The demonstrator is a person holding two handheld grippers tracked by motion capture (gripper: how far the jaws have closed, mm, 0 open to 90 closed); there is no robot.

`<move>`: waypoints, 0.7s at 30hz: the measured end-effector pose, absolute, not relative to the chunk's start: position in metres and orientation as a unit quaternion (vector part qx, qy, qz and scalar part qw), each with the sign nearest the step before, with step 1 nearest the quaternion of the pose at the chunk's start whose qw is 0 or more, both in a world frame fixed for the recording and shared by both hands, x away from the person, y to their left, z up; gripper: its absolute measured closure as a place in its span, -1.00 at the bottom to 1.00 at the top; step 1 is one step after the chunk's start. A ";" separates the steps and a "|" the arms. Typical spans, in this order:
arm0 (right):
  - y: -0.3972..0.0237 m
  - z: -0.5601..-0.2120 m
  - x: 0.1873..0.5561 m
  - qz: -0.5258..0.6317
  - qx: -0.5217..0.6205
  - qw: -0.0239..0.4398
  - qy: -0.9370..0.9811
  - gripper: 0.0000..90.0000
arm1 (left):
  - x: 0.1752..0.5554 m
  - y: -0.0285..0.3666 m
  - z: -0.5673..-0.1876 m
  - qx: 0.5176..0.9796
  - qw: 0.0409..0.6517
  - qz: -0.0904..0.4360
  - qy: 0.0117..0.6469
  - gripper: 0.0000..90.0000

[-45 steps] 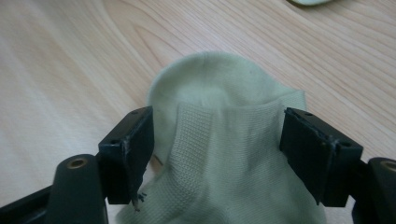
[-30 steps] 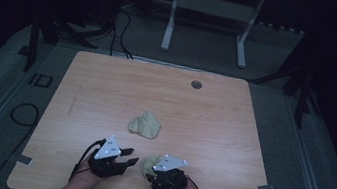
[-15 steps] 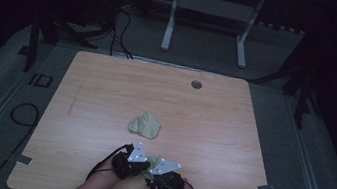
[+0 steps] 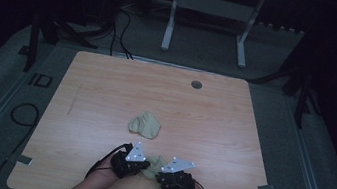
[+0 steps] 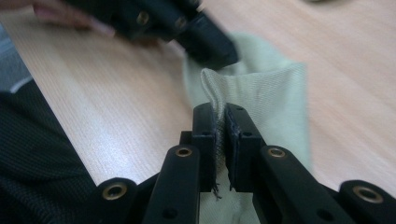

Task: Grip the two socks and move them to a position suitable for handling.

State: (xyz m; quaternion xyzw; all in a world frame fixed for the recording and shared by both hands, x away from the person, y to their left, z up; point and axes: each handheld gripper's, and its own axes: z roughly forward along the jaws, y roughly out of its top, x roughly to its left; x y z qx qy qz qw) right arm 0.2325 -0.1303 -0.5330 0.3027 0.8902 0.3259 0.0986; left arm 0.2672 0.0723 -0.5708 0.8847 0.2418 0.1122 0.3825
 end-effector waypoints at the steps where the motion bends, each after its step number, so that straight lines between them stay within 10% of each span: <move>1: -0.133 -0.530 0.233 0.329 0.306 0.102 0.888 0.85 | 0.267 0.072 -0.571 0.885 0.382 0.115 0.239 0.98; 21: -0.214 -0.522 0.271 0.341 0.413 0.116 0.836 0.76 | 0.273 0.070 -0.570 0.898 0.379 0.114 0.191 0.98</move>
